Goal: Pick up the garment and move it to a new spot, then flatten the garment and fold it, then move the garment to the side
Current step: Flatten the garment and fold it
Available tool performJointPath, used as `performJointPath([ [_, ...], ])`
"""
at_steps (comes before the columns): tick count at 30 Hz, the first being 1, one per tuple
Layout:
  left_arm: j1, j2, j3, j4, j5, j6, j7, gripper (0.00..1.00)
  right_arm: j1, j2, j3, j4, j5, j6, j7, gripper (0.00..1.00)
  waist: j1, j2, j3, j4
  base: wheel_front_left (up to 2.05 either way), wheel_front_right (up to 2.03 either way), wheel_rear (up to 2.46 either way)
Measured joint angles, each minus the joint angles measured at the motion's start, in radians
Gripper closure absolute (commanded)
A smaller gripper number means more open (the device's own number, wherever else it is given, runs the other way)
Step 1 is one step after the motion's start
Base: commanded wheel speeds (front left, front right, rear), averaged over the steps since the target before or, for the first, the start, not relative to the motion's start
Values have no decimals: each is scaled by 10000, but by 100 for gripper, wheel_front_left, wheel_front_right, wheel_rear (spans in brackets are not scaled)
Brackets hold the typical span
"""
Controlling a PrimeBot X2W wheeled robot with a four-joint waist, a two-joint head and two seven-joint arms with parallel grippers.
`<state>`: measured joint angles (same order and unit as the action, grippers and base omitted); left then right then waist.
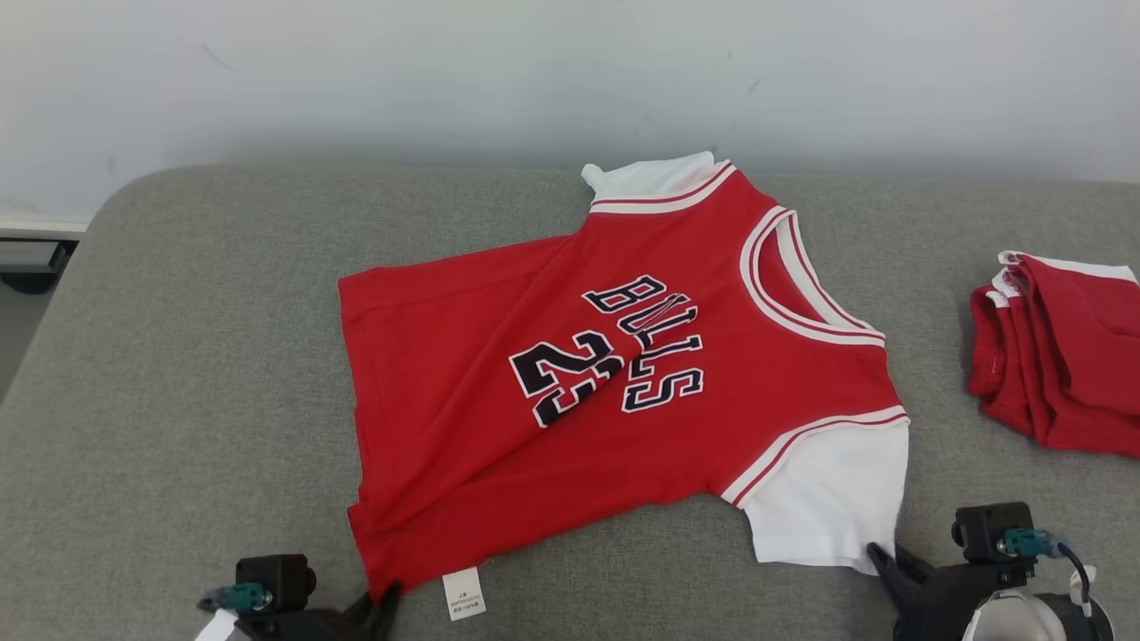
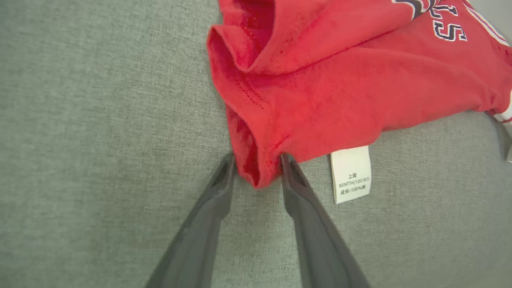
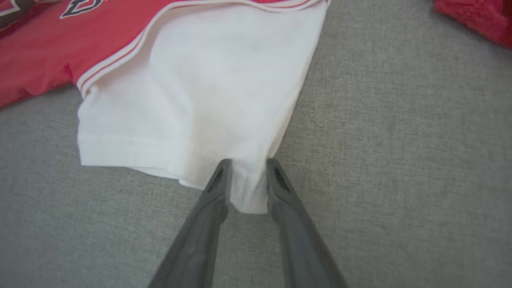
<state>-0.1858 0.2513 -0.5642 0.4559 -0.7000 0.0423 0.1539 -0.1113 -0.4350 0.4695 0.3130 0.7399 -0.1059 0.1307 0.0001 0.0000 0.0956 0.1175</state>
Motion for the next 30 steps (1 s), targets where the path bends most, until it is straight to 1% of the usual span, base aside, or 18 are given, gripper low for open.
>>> performJointPath([
  [2,-57,-33,12,54,-65,-88,96,100,-56,27,-10,15,-2,-2,31,100,0,0,14,12,0,0,0],
  [4,-58,-98,13,63,-79,-75,100,100,-63,48,-33,35,-4,-8,107,100,0,0,20,20,0,0,0],
  [8,-77,-27,56,48,-52,-73,111,100,-159,-25,-230,59,0,-10,98,100,0,0,0,29,0,0,0],
  [14,-84,464,267,-226,138,113,-69,100,-239,-142,-685,-136,380,-10,4,100,0,0,-91,8,0,0,0],
  [16,-84,508,268,-380,196,117,-138,100,-242,-157,-713,-263,447,4,15,100,0,0,-125,-8,0,0,0],
  [18,-87,531,240,-721,284,94,-134,100,-296,-215,-692,-458,610,102,286,100,-1,0,-129,-43,0,0,0],
  [19,-119,548,169,-838,290,42,-86,100,-407,-286,-598,-525,606,132,451,100,-1,0,-104,-52,0,0,0],
  [21,-420,619,-75,-999,408,-201,138,100,-812,-445,-439,-640,593,332,786,100,-1,1,-33,-69,0,0,0],
  [24,-1157,748,-96,-1425,334,-686,512,100,-1742,-495,-295,-918,660,616,1453,100,-1,0,125,-111,0,0,0],
  [25,-1433,771,-25,-1567,194,-849,654,100,-2112,-493,-249,-982,696,686,1670,100,-1,0,191,-130,0,0,0],
  [28,-2515,1081,196,-1848,-155,-1300,1204,100,-3340,-506,-253,-1045,903,826,2479,100,-1,1,455,-194,0,0,0],
  [30,-3366,1085,531,-1824,-826,-1484,1716,100,-4306,-428,-274,-802,1218,884,3141,100,-1,0,669,-240,0,0,0],
])
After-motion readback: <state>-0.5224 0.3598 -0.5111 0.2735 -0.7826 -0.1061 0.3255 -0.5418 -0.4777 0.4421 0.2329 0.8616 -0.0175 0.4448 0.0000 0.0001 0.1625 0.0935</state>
